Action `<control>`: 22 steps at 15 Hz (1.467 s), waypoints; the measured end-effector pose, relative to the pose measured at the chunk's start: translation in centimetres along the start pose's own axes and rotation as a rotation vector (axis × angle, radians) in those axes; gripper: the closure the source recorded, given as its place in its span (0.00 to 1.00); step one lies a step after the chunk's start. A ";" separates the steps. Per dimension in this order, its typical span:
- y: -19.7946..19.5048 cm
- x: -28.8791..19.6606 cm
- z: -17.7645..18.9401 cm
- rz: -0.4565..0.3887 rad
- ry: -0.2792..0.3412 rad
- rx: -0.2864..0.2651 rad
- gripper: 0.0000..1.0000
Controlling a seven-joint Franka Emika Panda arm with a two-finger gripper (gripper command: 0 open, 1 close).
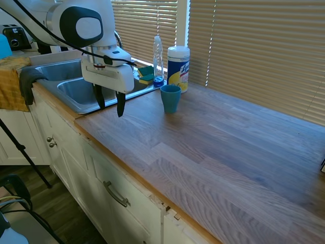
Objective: Put the mug in the sink
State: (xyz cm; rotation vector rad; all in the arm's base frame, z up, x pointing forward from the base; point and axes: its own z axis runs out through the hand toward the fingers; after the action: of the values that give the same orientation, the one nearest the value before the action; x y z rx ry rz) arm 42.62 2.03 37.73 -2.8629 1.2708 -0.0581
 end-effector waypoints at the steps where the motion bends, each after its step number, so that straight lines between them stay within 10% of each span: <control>1: 0.0 0.0 0.0 0.000 0.000 0.000 0.00; 14: -8.4 12.2 -6.8 0.067 0.164 0.110 0.00; 22: -12.5 17.8 1.1 0.110 0.126 0.038 0.00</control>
State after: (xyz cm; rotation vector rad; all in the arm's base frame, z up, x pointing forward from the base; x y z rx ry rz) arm 63.86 -2.78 37.49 -2.7917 1.4296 -0.2626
